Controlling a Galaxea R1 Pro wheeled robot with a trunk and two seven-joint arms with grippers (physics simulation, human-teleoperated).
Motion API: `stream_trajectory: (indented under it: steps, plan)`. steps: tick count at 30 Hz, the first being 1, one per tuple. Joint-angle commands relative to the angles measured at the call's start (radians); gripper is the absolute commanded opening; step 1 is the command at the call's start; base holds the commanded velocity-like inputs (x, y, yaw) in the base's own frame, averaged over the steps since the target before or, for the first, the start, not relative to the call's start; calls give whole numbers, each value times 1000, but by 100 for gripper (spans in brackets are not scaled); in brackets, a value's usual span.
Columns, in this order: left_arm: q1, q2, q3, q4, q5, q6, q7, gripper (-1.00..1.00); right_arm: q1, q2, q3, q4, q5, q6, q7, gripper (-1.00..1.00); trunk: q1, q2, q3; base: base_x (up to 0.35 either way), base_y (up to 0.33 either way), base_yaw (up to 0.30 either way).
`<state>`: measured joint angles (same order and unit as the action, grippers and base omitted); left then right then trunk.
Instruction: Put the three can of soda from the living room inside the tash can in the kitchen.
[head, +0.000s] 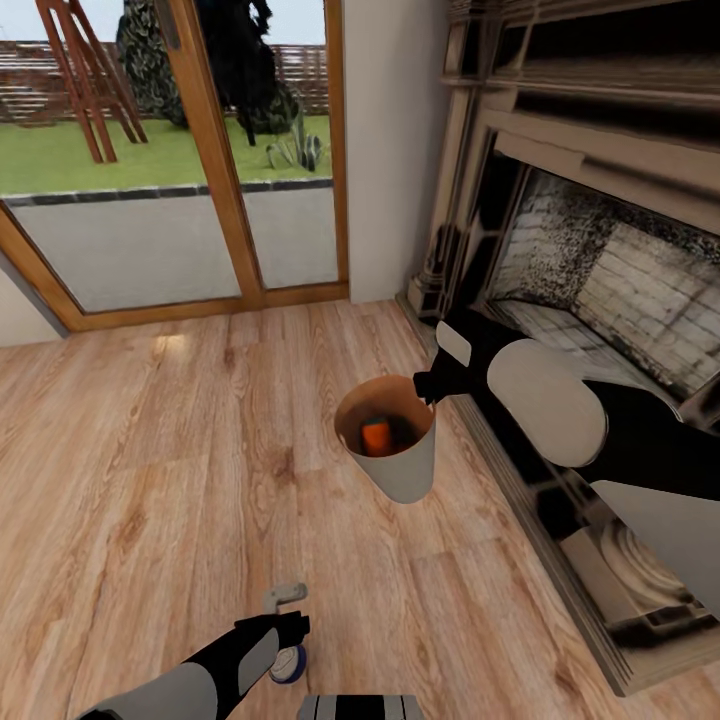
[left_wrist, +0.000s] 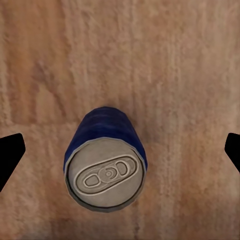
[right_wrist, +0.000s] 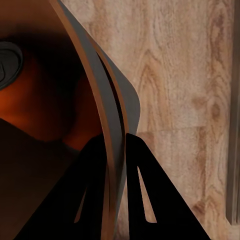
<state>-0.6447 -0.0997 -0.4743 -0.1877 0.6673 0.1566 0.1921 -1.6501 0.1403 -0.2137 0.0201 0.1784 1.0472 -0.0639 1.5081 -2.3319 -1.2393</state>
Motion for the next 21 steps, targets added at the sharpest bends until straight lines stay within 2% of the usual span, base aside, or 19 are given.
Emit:
stream_trajectory:
  steps: [1,6,14,21]
  plan:
    - [0,0,0,0,0,0,0,100,0,0,-12,0,-16,0,3,-100,0,0,0,0,0,0]
    - [11,1,0,0,0,-1,0,100,0,1,-12,0,-16,0,3,-100,19,-35,-16,0,0,0]
    - [24,1,0,-1,0,-2,1,100,0,-1,-12,0,-14,0,3,-100,19,-35,-16,0,0,0]
    - [25,3,0,-1,0,-2,1,100,0,-1,-11,0,-14,0,3,-100,42,-77,-34,0,0,0]
